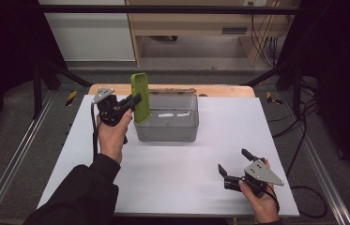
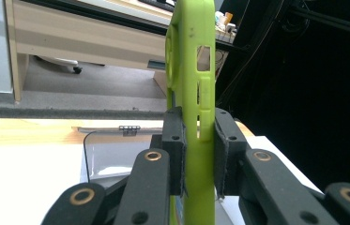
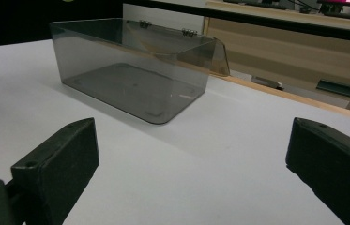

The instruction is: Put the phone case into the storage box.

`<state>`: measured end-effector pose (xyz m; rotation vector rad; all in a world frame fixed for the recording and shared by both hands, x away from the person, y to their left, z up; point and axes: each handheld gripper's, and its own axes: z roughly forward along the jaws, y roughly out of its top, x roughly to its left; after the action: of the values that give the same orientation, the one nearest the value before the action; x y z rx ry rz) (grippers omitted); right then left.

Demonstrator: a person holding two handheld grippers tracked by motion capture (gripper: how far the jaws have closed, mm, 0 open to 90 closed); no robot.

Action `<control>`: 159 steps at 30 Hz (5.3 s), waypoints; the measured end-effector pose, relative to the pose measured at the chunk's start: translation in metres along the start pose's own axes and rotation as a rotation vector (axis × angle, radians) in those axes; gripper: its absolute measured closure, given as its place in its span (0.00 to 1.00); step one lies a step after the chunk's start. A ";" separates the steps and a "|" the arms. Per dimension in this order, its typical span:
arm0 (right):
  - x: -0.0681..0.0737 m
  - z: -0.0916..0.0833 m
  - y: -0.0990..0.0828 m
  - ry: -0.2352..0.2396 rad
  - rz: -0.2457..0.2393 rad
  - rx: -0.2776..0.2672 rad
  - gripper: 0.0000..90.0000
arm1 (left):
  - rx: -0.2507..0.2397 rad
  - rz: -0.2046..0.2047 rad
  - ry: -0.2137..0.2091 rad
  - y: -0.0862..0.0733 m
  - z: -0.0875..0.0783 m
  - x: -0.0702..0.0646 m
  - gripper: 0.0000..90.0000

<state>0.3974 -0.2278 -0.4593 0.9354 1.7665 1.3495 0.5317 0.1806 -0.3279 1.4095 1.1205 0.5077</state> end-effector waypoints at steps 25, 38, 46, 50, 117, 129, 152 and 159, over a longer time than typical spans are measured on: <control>-0.001 0.000 -0.002 -0.001 0.002 -0.003 0.04 | -0.004 0.091 0.050 0.002 0.027 -0.002 0.86; -0.002 0.000 -0.002 -0.001 0.002 -0.011 0.04 | 0.009 0.093 0.066 0.000 0.036 0.000 0.86; -0.001 0.000 -0.002 0.000 -0.003 -0.012 0.04 | 0.013 0.102 0.066 -0.002 0.038 0.000 0.86; -0.001 0.000 -0.002 0.001 -0.003 -0.011 0.04 | 0.018 0.103 0.069 -0.004 0.038 0.001 0.86; 0.001 0.003 -0.003 0.012 -0.019 0.001 0.04 | 0.068 0.111 0.147 -0.019 0.050 0.022 0.86; 0.002 0.003 -0.003 0.018 -0.021 0.006 0.04 | 0.089 0.128 0.159 -0.025 0.051 0.025 0.86; 0.003 0.004 -0.004 0.030 -0.016 0.017 0.04 | 0.116 0.144 0.181 -0.035 0.055 0.029 0.86; 0.003 0.004 -0.004 0.029 -0.013 0.020 0.04 | 0.125 0.142 0.175 -0.038 0.056 0.031 0.86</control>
<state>0.3994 -0.2243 -0.4647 0.9179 1.8077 1.3466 0.5795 0.1720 -0.3839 1.5847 1.2141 0.6834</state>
